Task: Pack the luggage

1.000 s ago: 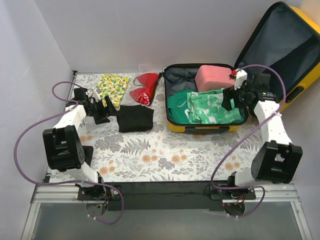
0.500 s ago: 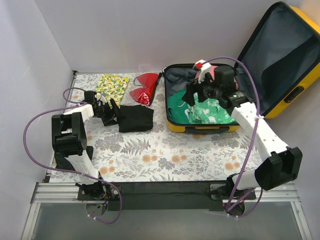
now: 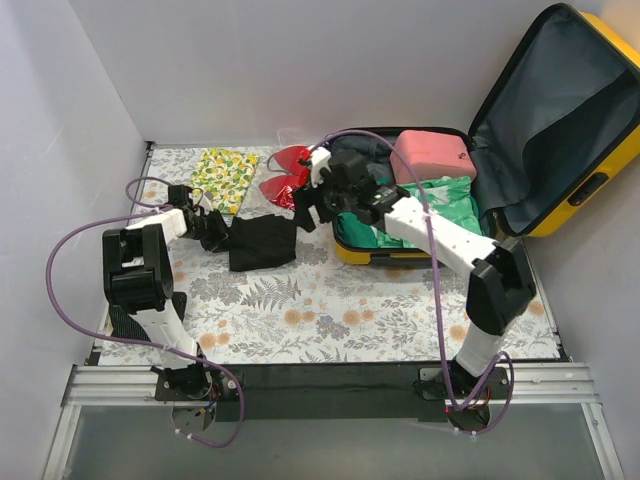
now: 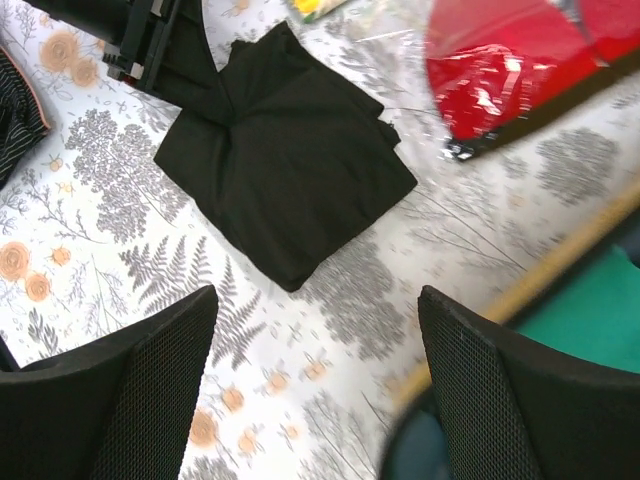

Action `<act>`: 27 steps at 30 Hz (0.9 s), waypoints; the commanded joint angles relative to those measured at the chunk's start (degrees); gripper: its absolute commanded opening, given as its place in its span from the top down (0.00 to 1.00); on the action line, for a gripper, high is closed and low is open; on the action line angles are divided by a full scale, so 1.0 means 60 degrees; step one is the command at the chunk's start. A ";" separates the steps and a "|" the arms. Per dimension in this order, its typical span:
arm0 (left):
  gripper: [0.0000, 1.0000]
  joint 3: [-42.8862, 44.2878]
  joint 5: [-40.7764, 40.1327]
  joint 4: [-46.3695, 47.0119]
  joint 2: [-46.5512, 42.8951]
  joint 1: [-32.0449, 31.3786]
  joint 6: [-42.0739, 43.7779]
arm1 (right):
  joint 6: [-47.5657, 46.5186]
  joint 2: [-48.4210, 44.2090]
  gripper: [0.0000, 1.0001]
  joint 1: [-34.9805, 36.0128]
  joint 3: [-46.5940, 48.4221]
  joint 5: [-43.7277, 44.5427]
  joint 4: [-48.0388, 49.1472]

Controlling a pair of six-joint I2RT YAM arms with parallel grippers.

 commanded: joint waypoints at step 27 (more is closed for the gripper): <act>1.00 -0.0233 -0.0271 -0.1430 -0.0850 0.0996 0.1077 | 0.3173 0.5518 0.19 0.1665 0.2882 -0.0549 0.0610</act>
